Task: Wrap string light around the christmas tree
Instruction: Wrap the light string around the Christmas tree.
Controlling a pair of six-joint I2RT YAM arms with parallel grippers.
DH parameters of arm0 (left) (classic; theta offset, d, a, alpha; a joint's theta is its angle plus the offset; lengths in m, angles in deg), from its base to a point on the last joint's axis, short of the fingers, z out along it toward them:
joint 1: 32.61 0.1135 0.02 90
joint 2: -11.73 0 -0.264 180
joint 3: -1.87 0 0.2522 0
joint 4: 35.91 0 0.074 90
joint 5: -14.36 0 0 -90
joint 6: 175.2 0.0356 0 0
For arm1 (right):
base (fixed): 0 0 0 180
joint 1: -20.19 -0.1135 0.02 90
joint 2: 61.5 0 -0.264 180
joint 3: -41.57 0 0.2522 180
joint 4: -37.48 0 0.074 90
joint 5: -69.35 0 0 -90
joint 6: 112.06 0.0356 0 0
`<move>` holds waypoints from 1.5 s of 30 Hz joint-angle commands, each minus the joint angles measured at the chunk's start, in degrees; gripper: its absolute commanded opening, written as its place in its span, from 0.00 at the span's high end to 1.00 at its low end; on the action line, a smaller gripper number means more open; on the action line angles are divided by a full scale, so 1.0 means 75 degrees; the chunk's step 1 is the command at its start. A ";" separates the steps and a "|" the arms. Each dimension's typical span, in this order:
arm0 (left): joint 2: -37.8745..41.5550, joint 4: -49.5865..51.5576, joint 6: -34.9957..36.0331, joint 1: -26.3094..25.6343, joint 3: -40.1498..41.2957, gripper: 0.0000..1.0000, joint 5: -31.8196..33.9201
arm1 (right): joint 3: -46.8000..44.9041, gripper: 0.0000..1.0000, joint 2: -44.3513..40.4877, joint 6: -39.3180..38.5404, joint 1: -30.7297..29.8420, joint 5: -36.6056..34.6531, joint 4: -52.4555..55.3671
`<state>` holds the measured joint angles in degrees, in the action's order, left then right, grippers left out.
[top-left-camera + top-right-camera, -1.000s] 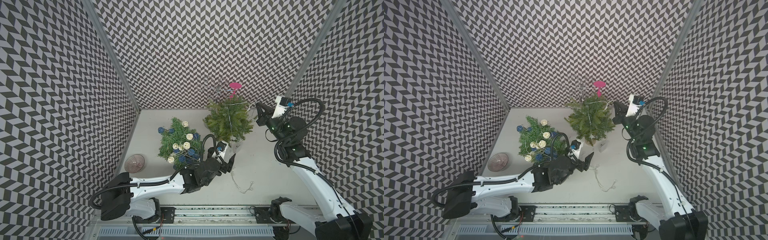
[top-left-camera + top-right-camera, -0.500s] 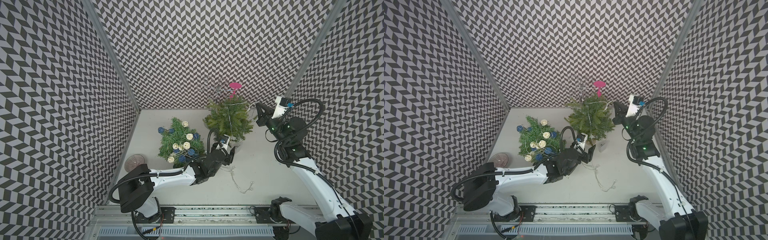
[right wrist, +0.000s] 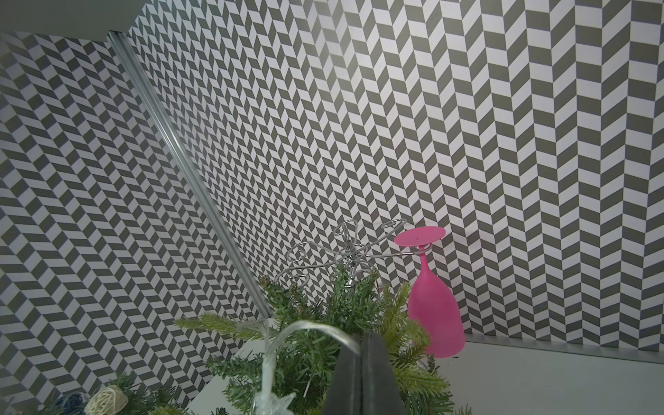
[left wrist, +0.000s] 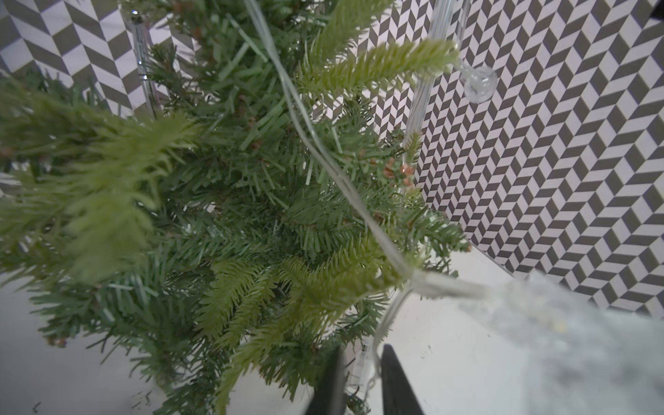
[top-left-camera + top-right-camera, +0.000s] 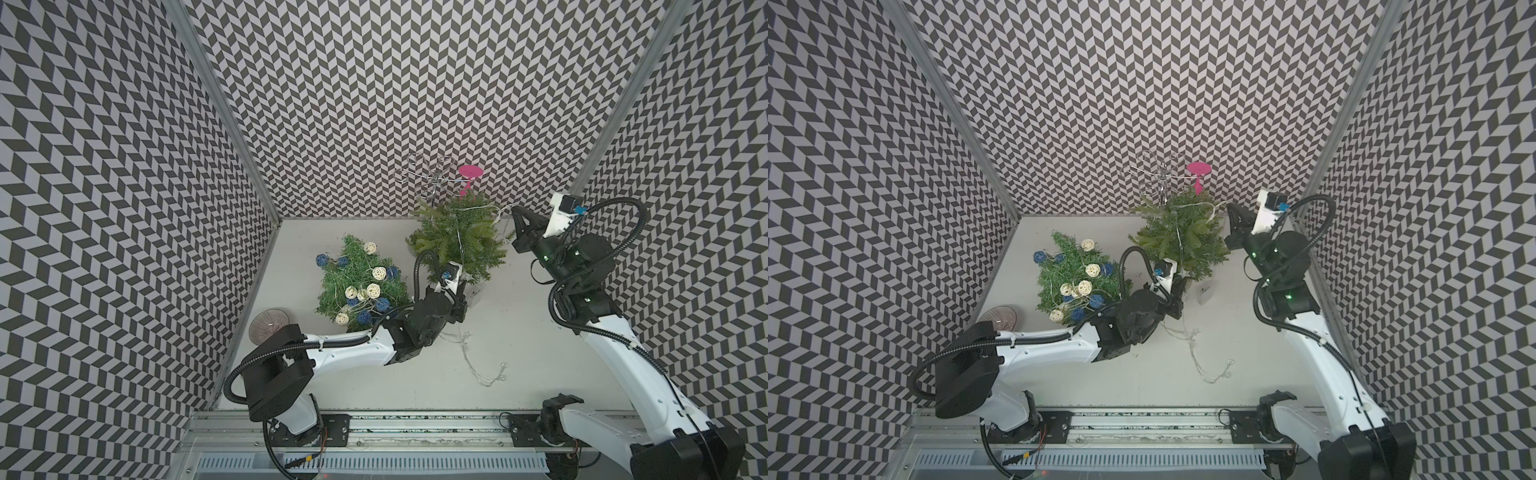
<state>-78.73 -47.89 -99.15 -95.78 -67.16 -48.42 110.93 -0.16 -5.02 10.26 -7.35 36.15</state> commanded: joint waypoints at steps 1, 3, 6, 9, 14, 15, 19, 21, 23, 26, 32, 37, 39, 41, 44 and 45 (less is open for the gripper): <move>0.0048 -0.0108 -0.0075 -0.0002 -0.0134 0.98 -0.0041 | -0.0071 1.00 -0.0070 0.0002 0.0049 -0.0050 -0.0369; 0.0218 -0.0053 -0.0109 0.0001 -0.0008 1.00 -0.0083 | -0.0066 1.00 -0.0052 0.0001 0.0054 -0.0049 -0.0369; 0.0623 0.0026 -0.0144 0.0001 0.0258 1.00 -0.0196 | -0.0054 1.00 -0.0023 0.0002 0.0047 -0.0027 -0.0371; 0.1063 0.0155 -0.0216 -0.0001 0.0505 1.00 -0.0459 | -0.0079 1.00 -0.0049 0.0004 0.0057 -0.0030 -0.0391; 0.1585 0.0336 -0.0338 0.0000 0.0818 1.00 -0.0659 | -0.0085 1.00 -0.0058 0.0014 0.0055 -0.0027 -0.0380; 0.1677 0.0525 -0.0384 -0.0014 0.0806 1.00 -0.0710 | -0.0070 1.00 -0.0058 0.0013 0.0056 -0.0027 -0.0378; 0.1849 0.0687 -0.0268 -0.0048 0.0708 1.00 -0.0741 | -0.0077 1.00 -0.0029 0.0027 0.0051 -0.0049 -0.0436; 0.1880 0.0890 -0.0087 -0.0033 0.0458 1.00 -0.0745 | -0.0042 1.00 0.0032 0.0016 0.0052 -0.0062 -0.0458; 0.1956 0.1225 0.0086 0.0021 0.0101 1.00 -0.0752 | 0.0035 1.00 0.0121 0.0017 0.0058 -0.0050 -0.0455; 0.2149 0.1616 0.0310 0.0180 -0.0412 1.00 -0.0631 | 0.0292 1.00 0.0286 0.0013 0.0049 -0.0121 -0.0268; 0.2243 0.2189 0.0557 0.0548 -0.1117 1.00 -0.0836 | 0.0521 1.00 0.0416 0.0069 0.0071 -0.0075 -0.0381; 0.2365 0.2245 0.0858 0.0644 -0.1619 1.00 -0.0639 | 0.0668 1.00 0.0413 0.0127 0.0119 -0.0438 -0.0350; 0.2268 0.2419 0.0959 0.0720 -0.2005 1.00 -0.0630 | 0.0896 1.00 0.0575 0.0147 0.0136 -0.0510 -0.0138; 0.2218 0.2695 0.0997 0.0756 -0.2282 1.00 -0.0587 | 0.1043 1.00 0.0693 0.0195 0.0142 -0.0668 -0.0058; 0.2351 0.2655 0.1072 0.0759 -0.2286 1.00 -0.0628 | 0.1392 1.00 0.0935 0.0161 0.0189 -0.1015 0.0313; 0.2301 0.2723 0.1127 0.0794 -0.2392 1.00 -0.0469 | 0.1476 1.00 0.1020 0.0154 0.0219 -0.1021 0.0377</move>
<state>-61.74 -29.90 -92.25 -90.30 -83.40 -53.67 119.63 6.16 -4.37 11.16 -12.27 38.36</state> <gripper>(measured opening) 0.047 0.043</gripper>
